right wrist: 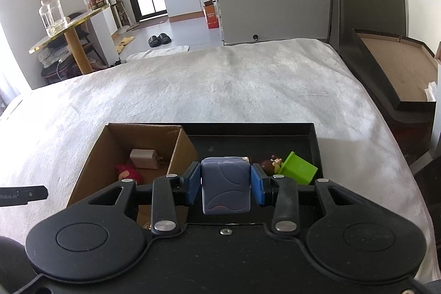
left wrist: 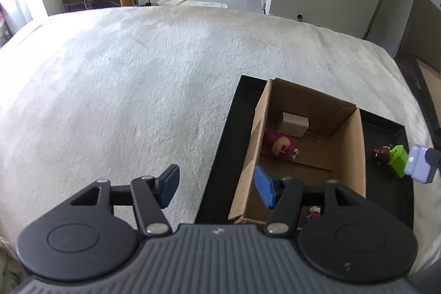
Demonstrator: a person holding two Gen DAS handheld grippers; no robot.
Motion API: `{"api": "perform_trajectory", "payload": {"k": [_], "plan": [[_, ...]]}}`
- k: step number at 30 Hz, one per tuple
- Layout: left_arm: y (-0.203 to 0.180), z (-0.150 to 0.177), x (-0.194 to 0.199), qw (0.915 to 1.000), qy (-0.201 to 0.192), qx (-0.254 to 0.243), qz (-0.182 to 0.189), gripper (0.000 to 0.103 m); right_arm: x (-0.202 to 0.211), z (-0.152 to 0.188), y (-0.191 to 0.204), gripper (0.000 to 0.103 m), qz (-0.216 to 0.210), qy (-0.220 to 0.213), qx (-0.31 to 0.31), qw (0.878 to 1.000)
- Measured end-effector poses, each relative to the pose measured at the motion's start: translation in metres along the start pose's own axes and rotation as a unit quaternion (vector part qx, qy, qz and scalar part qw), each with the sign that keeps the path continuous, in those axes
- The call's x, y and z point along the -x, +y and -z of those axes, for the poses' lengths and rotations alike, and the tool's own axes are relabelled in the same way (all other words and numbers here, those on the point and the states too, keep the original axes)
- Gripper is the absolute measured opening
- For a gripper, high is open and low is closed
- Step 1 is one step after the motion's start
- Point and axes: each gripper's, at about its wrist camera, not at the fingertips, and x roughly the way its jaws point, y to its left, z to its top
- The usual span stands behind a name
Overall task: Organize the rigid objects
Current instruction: 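Carry the lavender block over the box while left tool grips box wall, then open the right tool to drop the lavender block into the box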
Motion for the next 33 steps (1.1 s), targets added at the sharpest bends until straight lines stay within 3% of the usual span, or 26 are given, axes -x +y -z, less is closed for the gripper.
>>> {"api": "perform_trajectory", "payload": {"k": [20, 25, 33], "plan": [[0.011, 0.0, -0.022, 0.9976, 0.002, 0.004, 0.069, 0.055, -0.021, -0.01, 0.06, 0.038, -0.021, 0.014, 0.047, 0.999], [0.005, 0.0, -0.032, 0.9966, 0.015, -0.016, 0.079, 0.046, -0.029, -0.01, 0.068, 0.038, -0.02, 0.018, 0.05, 0.998], [-0.007, 0.0, -0.052, 0.9941, 0.05, -0.041, 0.087, 0.016, -0.039, -0.012, 0.079, 0.038, -0.019, 0.026, 0.06, 0.998]]}}
